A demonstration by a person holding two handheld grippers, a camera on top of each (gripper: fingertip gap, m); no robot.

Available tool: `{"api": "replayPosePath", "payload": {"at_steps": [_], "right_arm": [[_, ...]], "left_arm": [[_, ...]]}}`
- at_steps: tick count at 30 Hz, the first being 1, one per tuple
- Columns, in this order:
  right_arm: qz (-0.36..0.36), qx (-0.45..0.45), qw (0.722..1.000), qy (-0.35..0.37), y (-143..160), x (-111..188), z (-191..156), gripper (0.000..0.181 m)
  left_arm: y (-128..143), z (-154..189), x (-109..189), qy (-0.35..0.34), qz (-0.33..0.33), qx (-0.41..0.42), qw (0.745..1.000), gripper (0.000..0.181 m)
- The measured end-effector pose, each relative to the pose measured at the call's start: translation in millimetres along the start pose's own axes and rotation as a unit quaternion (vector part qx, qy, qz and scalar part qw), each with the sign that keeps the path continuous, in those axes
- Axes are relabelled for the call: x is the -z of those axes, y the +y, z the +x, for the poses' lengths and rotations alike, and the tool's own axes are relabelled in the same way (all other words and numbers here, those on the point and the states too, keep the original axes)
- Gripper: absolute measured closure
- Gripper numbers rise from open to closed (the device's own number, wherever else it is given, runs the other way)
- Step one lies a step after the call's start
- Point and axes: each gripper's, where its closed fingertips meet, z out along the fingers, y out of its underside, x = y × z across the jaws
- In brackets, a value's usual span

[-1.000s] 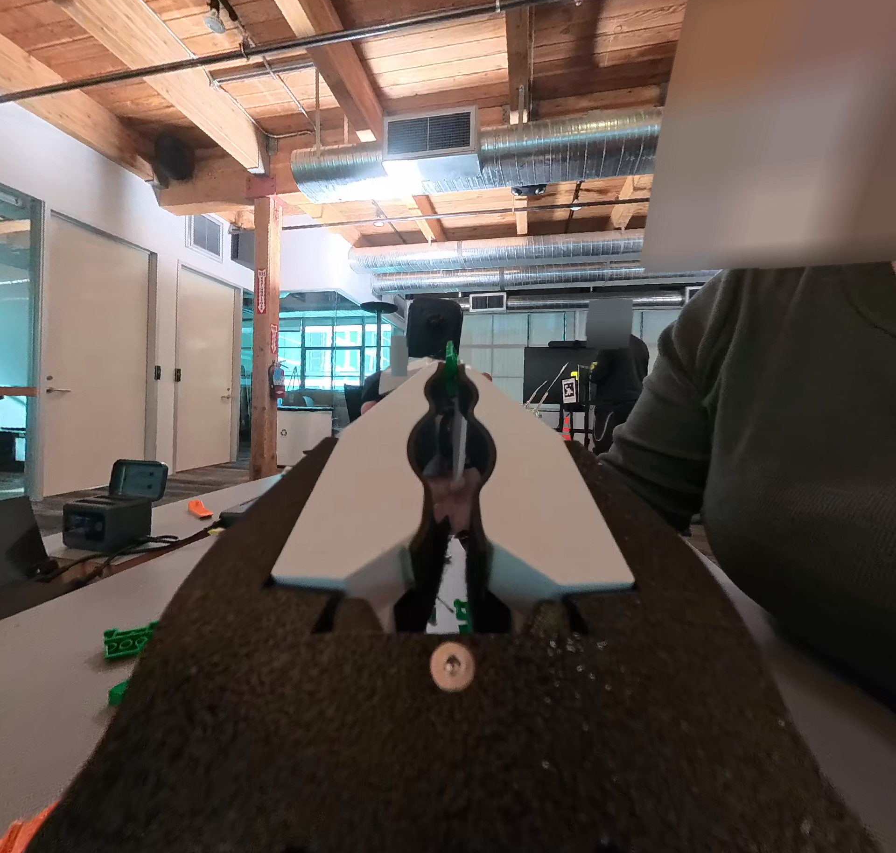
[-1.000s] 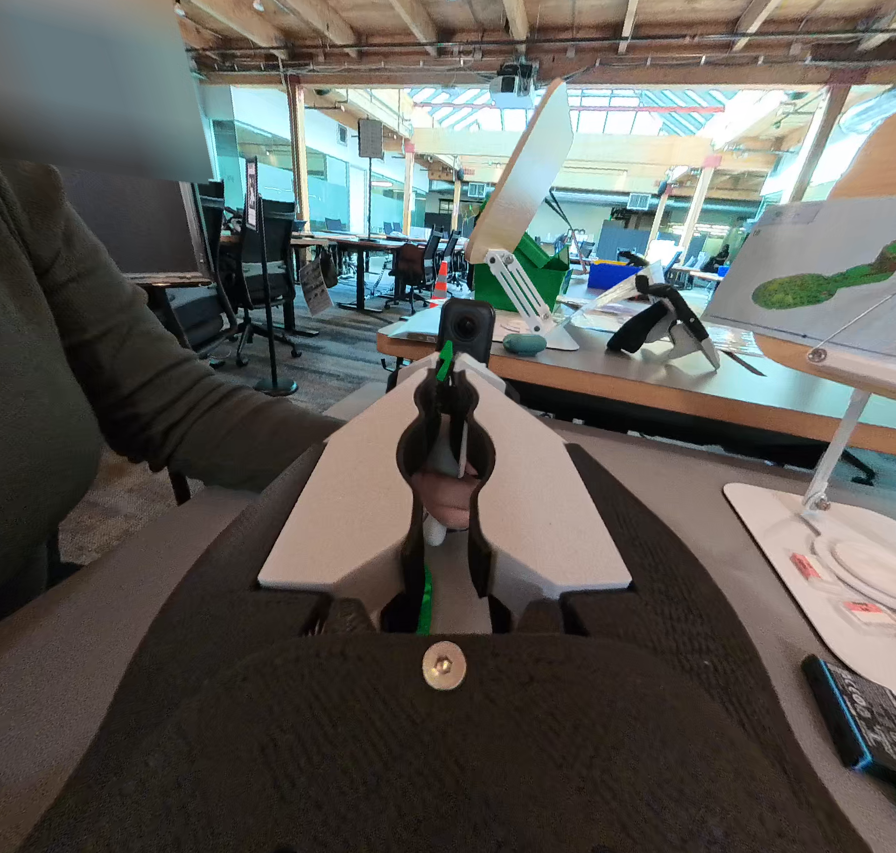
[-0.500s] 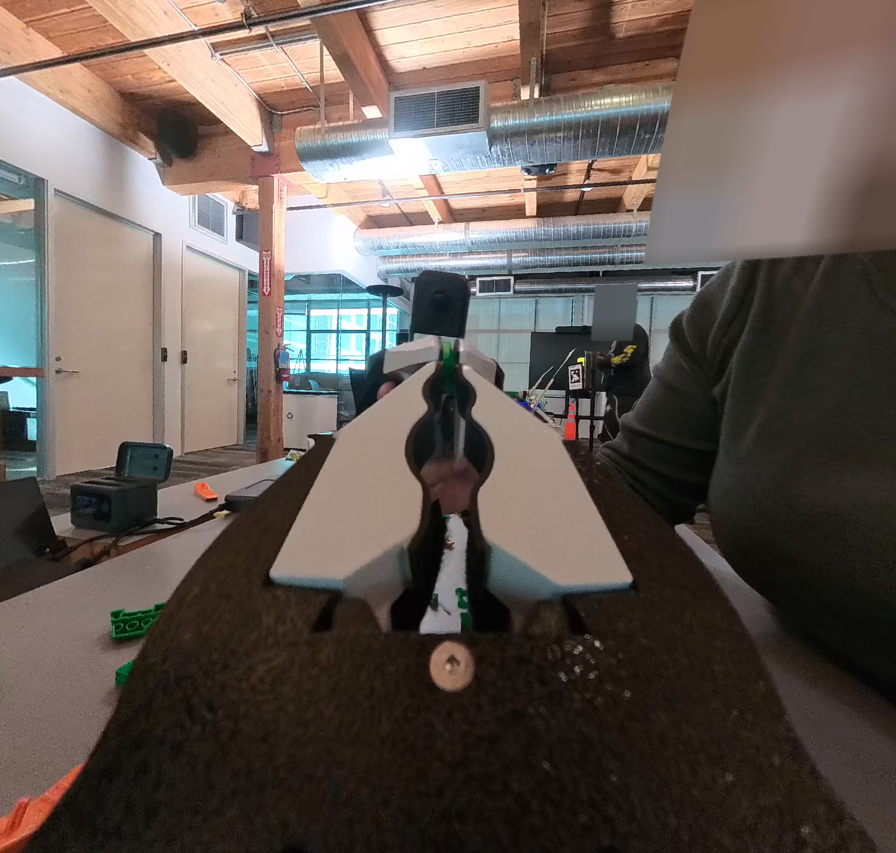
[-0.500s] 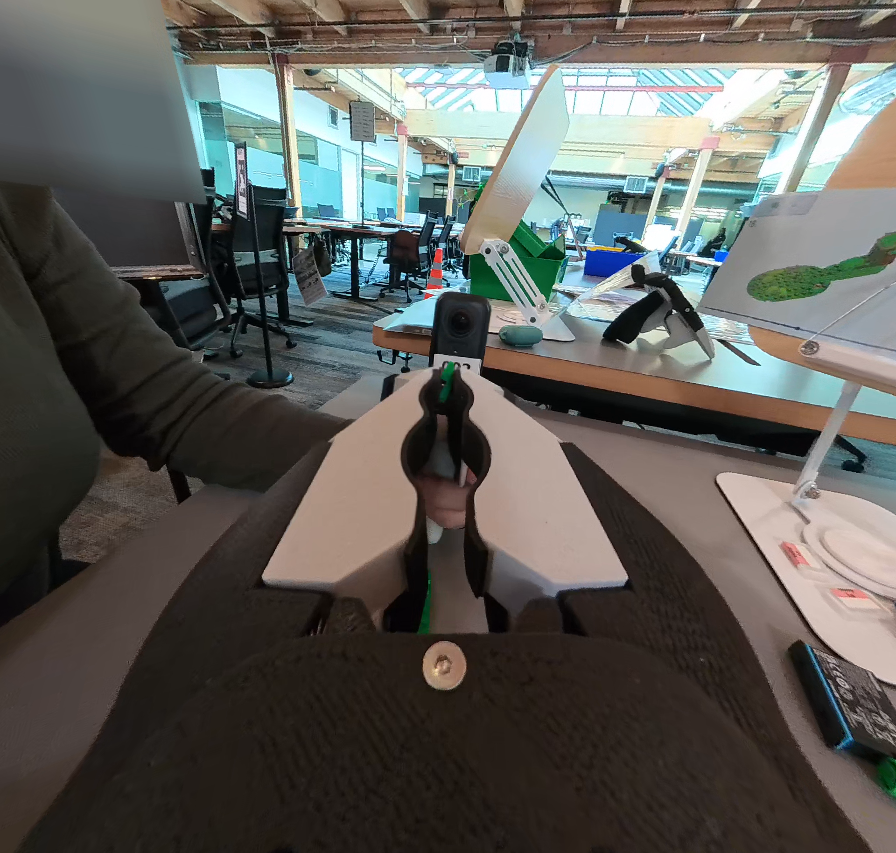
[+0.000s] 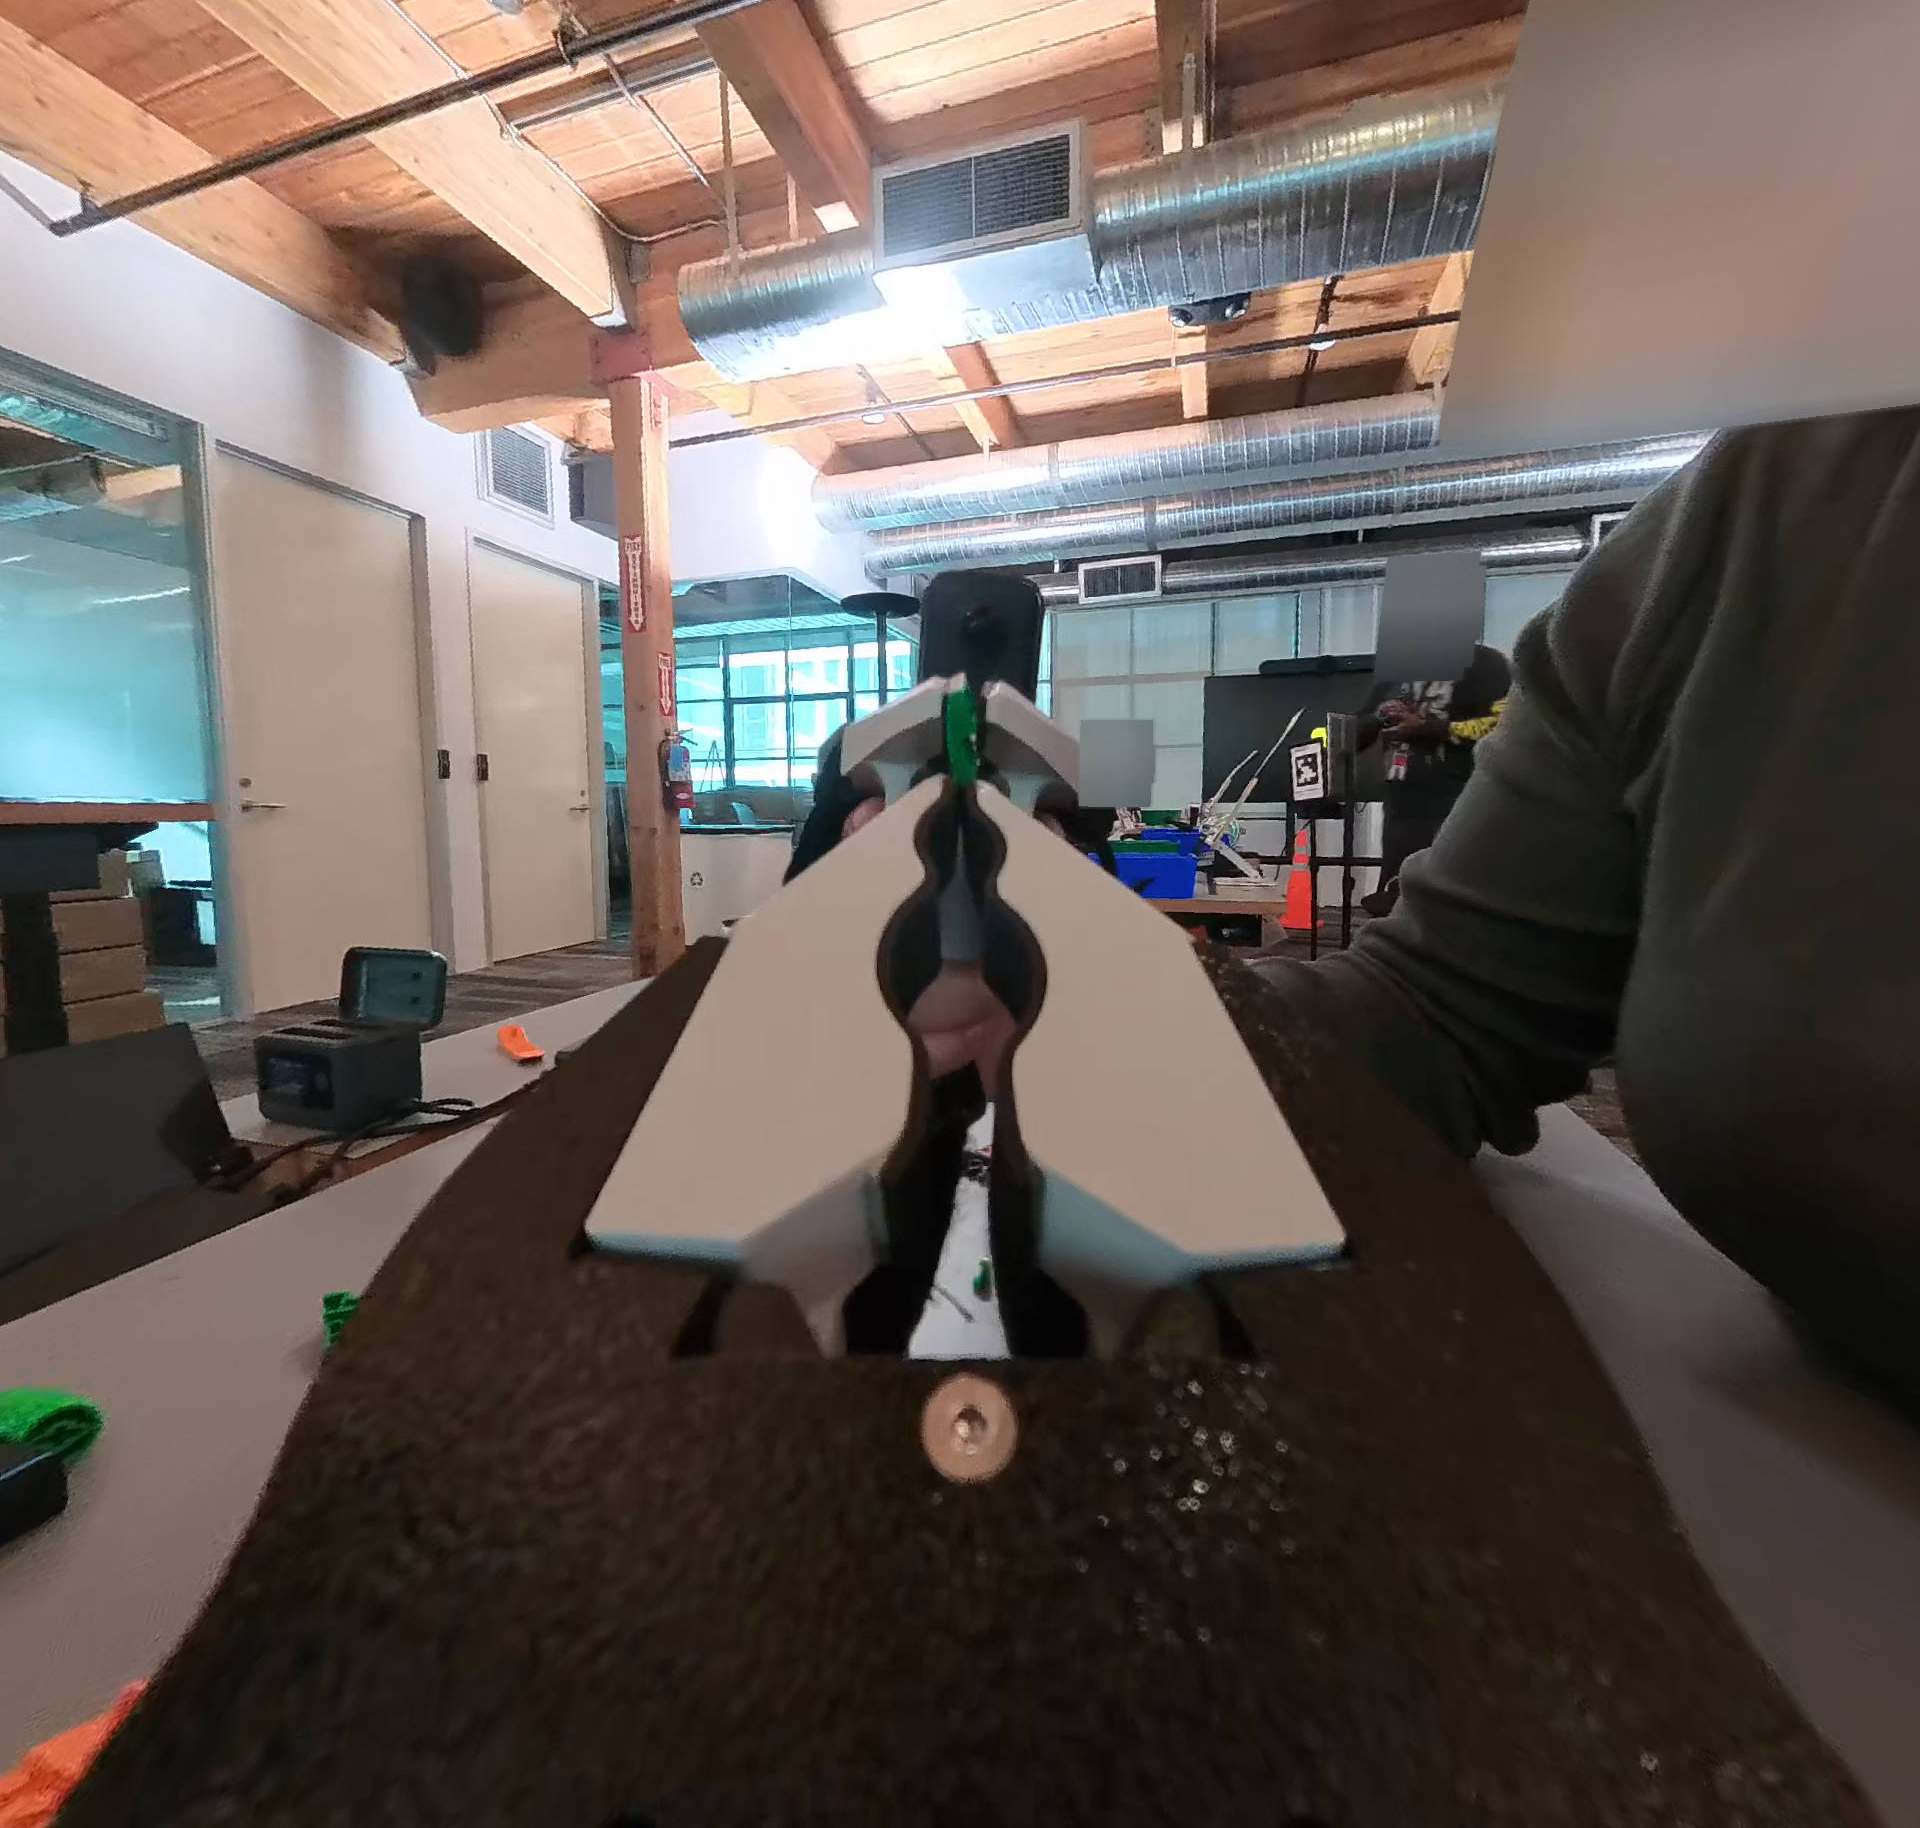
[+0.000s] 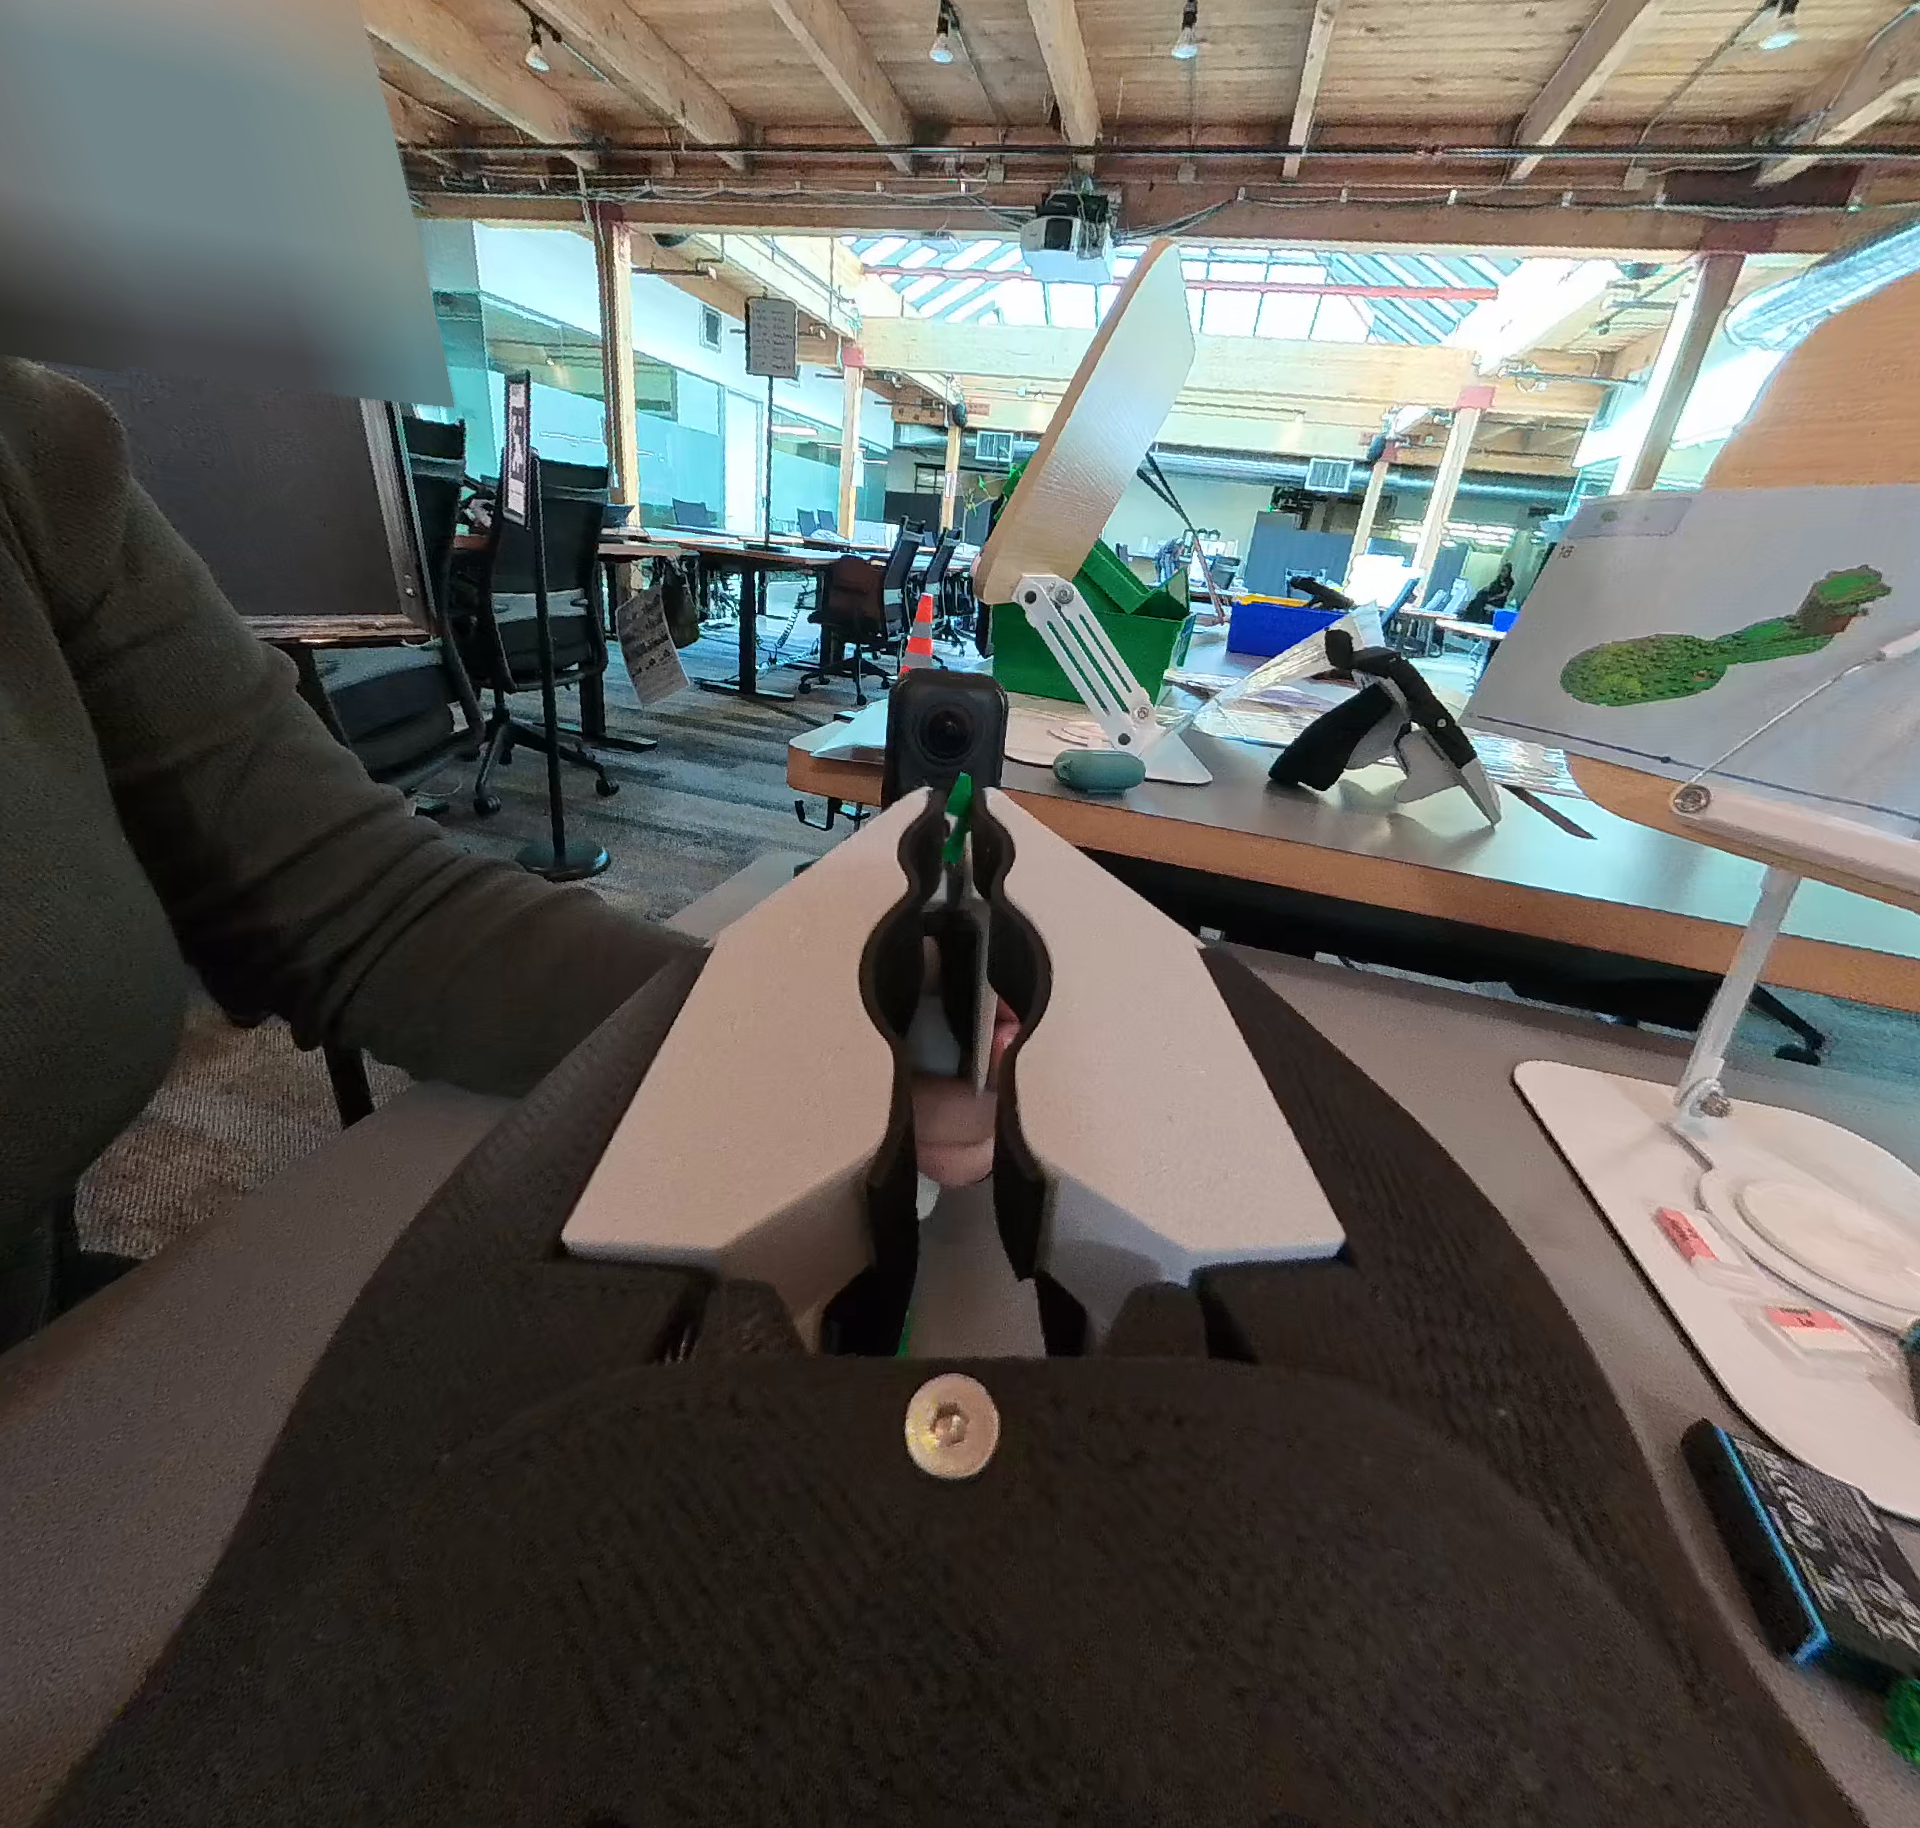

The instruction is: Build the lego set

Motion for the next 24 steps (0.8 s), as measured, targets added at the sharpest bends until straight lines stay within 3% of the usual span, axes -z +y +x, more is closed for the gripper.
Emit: {"api": "replayPosePath", "payload": {"at_steps": [17, 24], "right_arm": [[-0.034, 0.045, 0.998, 0.036, 9.9, 7.1, 12.6, 0.179], [-0.014, 0.019, 0.998, 0.050, 10.4, 11.3, 21.2, 0.180]], "left_arm": [[2.1, -15.7, 5.6, -0.050, -0.014, -0.023, 0.998, 0.181], [-3.7, -23.3, 11.3, -0.065, 0.009, -0.005, 0.998, 0.181]]}}
